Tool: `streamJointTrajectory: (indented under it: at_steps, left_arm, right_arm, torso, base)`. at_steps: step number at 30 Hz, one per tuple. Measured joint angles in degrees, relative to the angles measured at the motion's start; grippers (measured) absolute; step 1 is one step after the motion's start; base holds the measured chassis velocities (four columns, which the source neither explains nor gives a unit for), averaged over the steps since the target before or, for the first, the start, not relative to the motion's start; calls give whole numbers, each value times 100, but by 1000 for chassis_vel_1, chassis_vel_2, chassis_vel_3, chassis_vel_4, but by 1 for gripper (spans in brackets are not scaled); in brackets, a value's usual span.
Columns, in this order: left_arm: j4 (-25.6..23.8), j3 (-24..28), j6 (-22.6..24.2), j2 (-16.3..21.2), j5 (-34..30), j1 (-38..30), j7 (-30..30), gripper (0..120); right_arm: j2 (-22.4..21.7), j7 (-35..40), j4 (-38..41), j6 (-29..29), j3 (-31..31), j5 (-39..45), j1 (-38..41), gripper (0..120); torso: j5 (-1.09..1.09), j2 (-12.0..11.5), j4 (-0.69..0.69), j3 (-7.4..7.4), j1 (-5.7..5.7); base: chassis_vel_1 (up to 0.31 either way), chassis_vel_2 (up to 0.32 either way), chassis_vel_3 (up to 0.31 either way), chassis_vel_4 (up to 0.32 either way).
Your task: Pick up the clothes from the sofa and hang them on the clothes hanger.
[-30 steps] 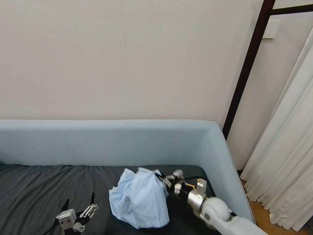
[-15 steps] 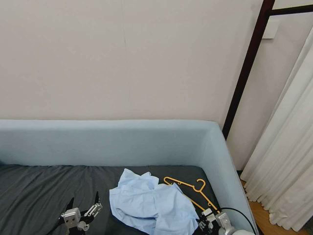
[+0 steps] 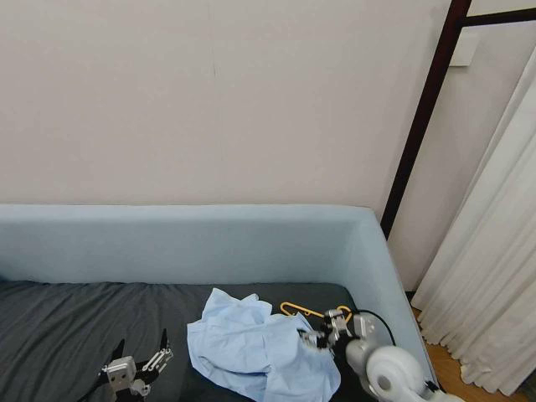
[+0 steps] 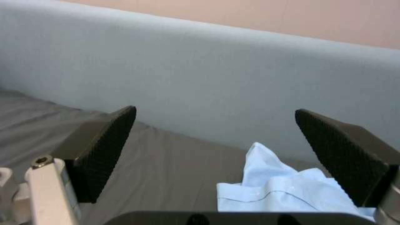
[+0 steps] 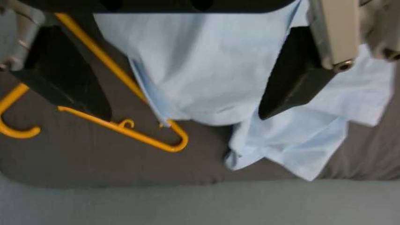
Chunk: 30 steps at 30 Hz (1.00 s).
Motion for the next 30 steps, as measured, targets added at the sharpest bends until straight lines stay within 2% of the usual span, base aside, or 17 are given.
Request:
streamJointTrajectory:
  at_steps: [1,5,12,15,16,21,22,27,28,30]
  left_arm:
    - [0,0,0,0,0,0,0,100]
    - [-96,-79,0,-30,15,92,-6,100]
    - [-147,-135,-19,-24,12,174,-47,100]
    - [-149,-130,-24,-52,13,171,-59,100]
    - [-149,-130,-24,-52,13,171,-59,100]
    - [-120,-96,-24,-87,21,126,-62,100]
    - [-120,-96,-24,-87,21,126,-62,100]
    - [-70,-91,-21,-101,24,99,-72,100]
    - [-70,-91,-21,-101,24,99,-72,100]
    - [-59,-91,-20,-101,24,89,-83,100]
  right_arm:
    - [0,0,0,0,0,0,0,94]
    - [551,-345,-1180,410,-220,-729,377,100]
    - [877,-662,-1959,433,-294,-1574,566,100]
    - [992,-639,-2214,295,-352,-1899,652,88]
    - [992,-639,-2214,295,-352,-1899,652,88]
    - [1162,-723,-2694,307,-368,-2307,739,67]
    - [1162,-723,-2694,307,-368,-2307,739,67]
    - [1312,-954,-3063,458,-225,-2461,767,45]
    - [1312,-954,-3063,458,-225,-2461,767,45]
    - [1312,-1054,-3091,468,-205,-2468,765,36]
  torso:
    - [0,0,0,0,0]
    - [0,0,-2,0,0]
    - [0,0,-3,0,0]
    - [0,0,-3,-1,0]
    - [0,0,-3,-1,0]
    - [0,0,-2,-1,0]
    - [0,0,-2,-1,0]
    - [0,0,-2,-1,0]
    - [0,0,-2,-1,0]
    - [0,0,-2,-1,0]
  base:
    - [0,0,0,0]
    - [0,0,0,0]
    - [0,0,0,0]
    - [0,0,0,0]
    - [0,0,0,0]
    - [0,0,0,0]
    - [0,0,0,0]
    - [0,0,0,0]
    - [0,0,0,0]
    - [0,0,0,0]
